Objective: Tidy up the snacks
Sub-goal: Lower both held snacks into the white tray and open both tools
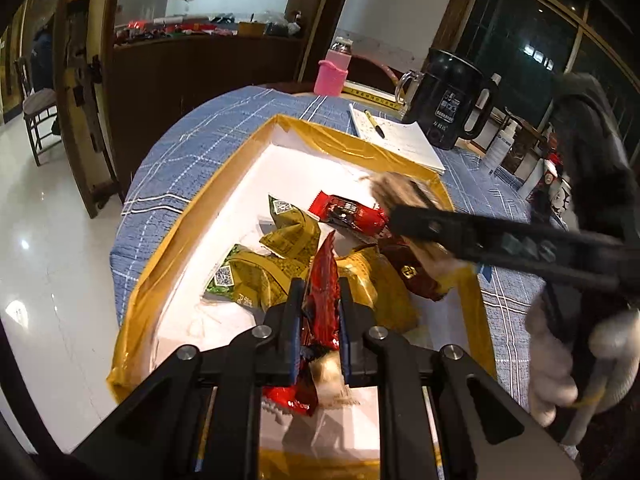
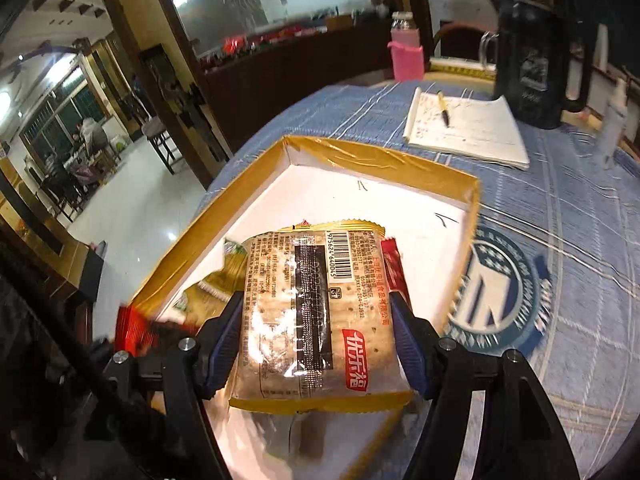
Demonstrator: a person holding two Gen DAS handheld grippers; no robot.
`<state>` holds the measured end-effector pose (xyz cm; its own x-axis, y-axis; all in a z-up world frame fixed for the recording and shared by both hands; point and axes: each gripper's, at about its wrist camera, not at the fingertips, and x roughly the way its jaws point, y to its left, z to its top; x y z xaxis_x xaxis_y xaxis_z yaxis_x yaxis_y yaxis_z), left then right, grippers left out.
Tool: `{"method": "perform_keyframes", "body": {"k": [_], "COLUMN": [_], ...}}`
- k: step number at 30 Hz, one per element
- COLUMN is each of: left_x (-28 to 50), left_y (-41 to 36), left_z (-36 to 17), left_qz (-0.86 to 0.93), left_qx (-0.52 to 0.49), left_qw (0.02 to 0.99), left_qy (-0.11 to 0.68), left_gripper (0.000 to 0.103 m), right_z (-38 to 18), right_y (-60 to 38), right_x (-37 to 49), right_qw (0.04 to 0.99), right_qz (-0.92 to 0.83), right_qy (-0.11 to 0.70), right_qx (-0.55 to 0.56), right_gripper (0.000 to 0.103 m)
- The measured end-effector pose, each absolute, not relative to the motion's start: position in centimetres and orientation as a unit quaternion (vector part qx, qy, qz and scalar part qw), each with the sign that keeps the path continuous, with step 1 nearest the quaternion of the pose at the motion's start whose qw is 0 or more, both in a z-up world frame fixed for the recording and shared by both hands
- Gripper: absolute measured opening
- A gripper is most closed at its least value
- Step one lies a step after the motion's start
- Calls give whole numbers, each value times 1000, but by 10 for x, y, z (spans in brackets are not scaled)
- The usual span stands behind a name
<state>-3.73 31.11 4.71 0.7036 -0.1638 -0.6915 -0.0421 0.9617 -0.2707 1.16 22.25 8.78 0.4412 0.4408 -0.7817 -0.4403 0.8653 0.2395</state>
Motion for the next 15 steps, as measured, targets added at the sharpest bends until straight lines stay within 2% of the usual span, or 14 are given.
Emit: {"method": "perform_keyframes", "body": {"k": [10,13,15], "left_x": [-21,-23,-26], "left_y": [324,326,326], "left_z": [44,46,50], "left_qz": [-8,-11,-10], "left_qx": [-151,-160,-163], "left_qw": [911,912,915], "left_qy": [383,377,369], "left_gripper": [19,36,55], "right_z": [74,71,72], "right_y": [252,255,257], "right_x": [59,67,71], "right_qw": [837,835,835], "right_qz": [250,247,250], "right_qy": [487,492,491], "right_qx": [1,13,21], "right_gripper": [69,69,70]}}
